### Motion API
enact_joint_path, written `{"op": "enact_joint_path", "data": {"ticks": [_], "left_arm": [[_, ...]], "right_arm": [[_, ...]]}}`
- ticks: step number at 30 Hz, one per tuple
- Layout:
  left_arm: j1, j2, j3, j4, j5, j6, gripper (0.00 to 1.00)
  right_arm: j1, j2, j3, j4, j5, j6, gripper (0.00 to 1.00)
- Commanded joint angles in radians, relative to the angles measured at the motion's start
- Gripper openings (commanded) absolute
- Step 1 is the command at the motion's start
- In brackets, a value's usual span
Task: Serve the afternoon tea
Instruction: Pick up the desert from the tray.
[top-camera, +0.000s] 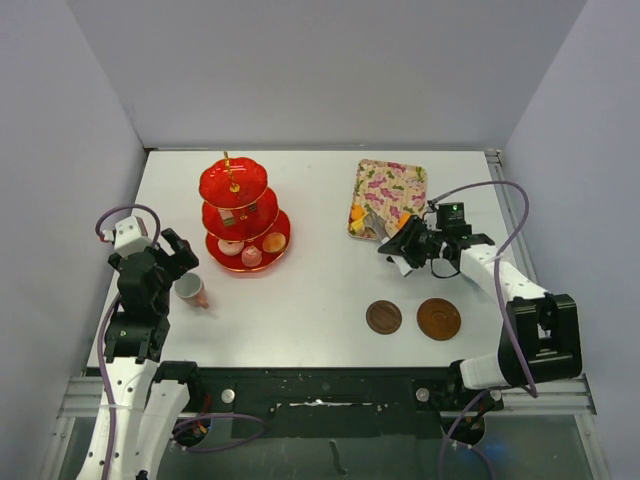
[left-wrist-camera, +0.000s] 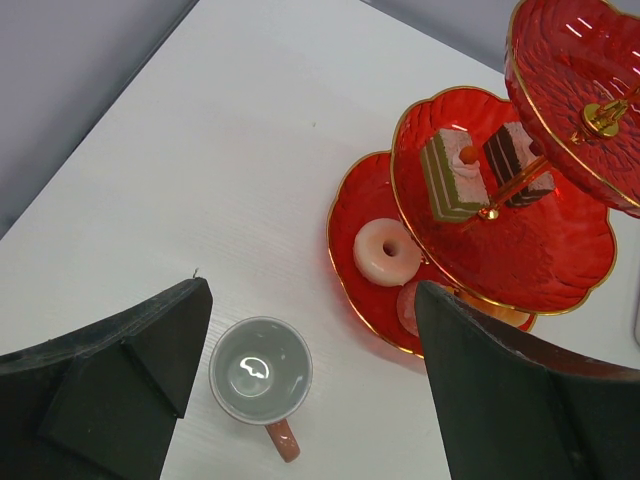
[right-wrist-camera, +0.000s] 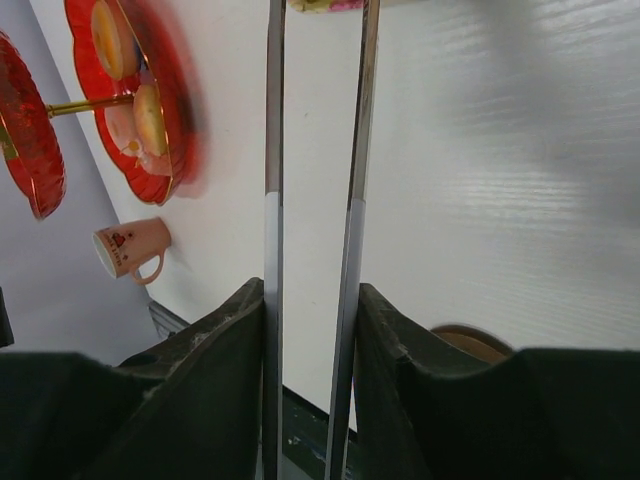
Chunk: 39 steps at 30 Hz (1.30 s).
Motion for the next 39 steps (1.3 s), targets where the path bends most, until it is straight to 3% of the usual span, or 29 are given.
{"op": "enact_joint_path", "data": {"ticks": [1,9,14,17,26,32,34,39], "left_arm": [[0.002,-0.010,0.011,0.058,0.012,0.004,0.81],[0.002,-0.020,0.011,0.058,0.015,0.004,0.81],[0.002,-0.016,0.011,0.059,0.021,0.004,0.82],[0.003,-0.018,0.011,0.059,0.018,0.004,0.82],[0.001,-0.022,0.011,0.058,0.013,0.004,0.81],[0.001,-0.019,0.011,0.059,0.013,0.004,0.82],[0.001,-0.019,0.011,0.058,0.013,0.004,0.82],[0.001,-0.020,0.011,0.059,0.015,0.004,0.82]], "right_arm": [[-0.042,-0.095,0.108,-0.105,0.053,-0.101,0.05],[-0.083,-0.075,0.238,-0.350,0.132,-0.290,0.05],[-0.080,0.029,0.368,-0.500,0.239,-0.395,0.06],[-0.070,0.099,0.443,-0.543,0.186,-0.449,0.09],[0.013,0.320,0.656,-0.633,0.273,-0.483,0.18],[0.060,0.357,0.742,-0.672,0.369,-0.464,0.23],[0.066,0.344,0.745,-0.678,0.402,-0.459,0.22],[0.073,0.308,0.757,-0.687,0.435,-0.451,0.07]]}}
